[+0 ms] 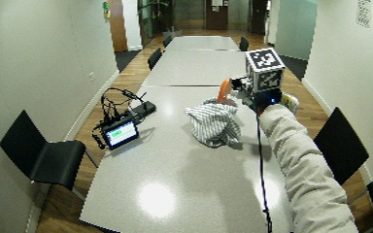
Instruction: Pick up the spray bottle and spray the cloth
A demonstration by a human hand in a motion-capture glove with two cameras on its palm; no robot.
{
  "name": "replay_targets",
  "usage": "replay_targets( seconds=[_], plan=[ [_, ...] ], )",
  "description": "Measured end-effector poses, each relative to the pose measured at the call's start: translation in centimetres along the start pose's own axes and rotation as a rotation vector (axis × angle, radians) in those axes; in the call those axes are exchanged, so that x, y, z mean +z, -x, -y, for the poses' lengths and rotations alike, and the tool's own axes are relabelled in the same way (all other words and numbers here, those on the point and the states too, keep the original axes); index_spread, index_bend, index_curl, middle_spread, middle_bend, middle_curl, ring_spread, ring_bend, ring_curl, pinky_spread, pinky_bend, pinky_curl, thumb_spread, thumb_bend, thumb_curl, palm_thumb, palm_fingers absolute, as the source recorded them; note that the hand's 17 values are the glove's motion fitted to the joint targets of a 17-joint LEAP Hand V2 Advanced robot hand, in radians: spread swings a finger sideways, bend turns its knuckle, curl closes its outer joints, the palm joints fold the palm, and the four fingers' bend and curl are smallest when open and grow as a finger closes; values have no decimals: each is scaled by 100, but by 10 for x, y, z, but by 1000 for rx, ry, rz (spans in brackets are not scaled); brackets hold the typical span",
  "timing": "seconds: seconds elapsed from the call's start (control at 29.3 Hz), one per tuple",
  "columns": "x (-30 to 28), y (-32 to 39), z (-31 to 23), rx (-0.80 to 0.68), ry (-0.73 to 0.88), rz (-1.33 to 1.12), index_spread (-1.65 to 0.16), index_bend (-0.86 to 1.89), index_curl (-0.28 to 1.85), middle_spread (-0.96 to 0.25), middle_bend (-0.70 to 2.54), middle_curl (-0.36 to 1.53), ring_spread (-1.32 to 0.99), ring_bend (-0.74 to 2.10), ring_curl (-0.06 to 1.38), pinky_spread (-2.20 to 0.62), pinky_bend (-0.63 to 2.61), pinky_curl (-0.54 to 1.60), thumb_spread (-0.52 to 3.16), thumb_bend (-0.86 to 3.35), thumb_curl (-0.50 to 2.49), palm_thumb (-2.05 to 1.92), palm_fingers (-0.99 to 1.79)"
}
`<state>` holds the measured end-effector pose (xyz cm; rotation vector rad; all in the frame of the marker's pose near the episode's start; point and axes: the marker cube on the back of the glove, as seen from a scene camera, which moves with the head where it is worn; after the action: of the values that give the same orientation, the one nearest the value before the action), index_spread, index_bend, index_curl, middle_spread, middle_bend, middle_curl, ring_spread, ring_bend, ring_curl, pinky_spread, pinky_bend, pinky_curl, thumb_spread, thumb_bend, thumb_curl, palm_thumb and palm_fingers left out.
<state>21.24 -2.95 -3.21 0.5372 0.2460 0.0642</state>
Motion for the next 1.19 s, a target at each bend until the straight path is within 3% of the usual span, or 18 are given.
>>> replay_targets(
  seconds=[0.58,0.72,0.92,1.19],
  plan=[
    [-7,1,13,-1,-34,5,-27,17,52,-14,35,55,-18,44,51,-25,46,49,35,-3,68,115,117],
    [-17,6,12,50,-77,267,-27,17,52,-14,35,55,-18,44,52,-26,46,49,34,-3,69,114,117],
    [-47,74,-9,146,-83,994,-27,16,52,-14,34,56,-18,44,52,-25,47,49,35,-2,70,115,115],
    [-73,169,-13,106,-92,1313,-27,15,52,-14,33,56,-18,44,53,-25,47,50,38,-3,70,116,111]
  ],
)
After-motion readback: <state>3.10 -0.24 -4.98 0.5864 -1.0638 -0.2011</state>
